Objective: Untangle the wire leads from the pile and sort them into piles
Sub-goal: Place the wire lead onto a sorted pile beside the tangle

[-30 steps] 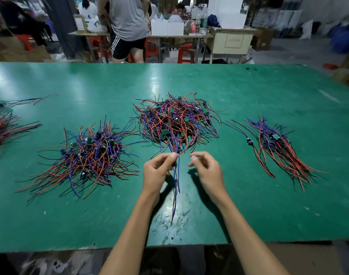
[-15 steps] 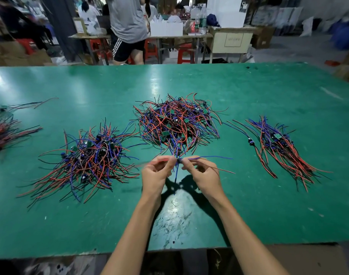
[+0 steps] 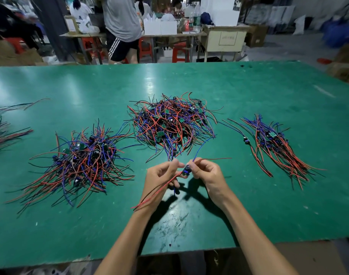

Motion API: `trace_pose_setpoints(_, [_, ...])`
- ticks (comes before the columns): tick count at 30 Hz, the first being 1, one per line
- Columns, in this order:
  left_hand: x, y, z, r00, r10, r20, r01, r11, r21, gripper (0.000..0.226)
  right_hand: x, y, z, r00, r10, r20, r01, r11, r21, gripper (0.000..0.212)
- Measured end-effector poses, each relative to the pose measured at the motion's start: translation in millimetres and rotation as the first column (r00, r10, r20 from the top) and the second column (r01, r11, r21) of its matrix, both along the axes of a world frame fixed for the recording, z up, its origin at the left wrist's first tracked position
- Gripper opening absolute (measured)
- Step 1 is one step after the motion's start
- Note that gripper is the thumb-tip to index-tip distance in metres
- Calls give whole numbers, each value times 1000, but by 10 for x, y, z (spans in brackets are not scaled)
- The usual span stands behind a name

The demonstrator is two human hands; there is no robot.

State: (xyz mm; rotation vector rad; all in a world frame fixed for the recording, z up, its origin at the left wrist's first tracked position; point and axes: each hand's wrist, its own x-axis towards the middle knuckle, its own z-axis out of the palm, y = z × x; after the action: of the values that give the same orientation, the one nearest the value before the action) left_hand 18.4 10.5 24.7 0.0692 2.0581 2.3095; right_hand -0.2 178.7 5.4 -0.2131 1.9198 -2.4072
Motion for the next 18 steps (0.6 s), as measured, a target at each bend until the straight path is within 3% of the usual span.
trace_pose_setpoints(2, [28, -10, 7, 995, -98, 6, 98, 995, -12, 31, -2, -5, 15, 1000, 13, -14, -13, 999, 29, 22])
trace_pose_setpoints(10, [28, -69, -10, 976, -217, 2, 217, 973, -74, 22, 3, -20, 50, 1000, -26, -15, 27, 997, 75, 26])
trace_pose_setpoints(18, [18, -39, 21, 984, -175, -23, 173, 983, -65, 19, 24, -30, 54, 1000, 9, -22, -7, 996, 84, 16])
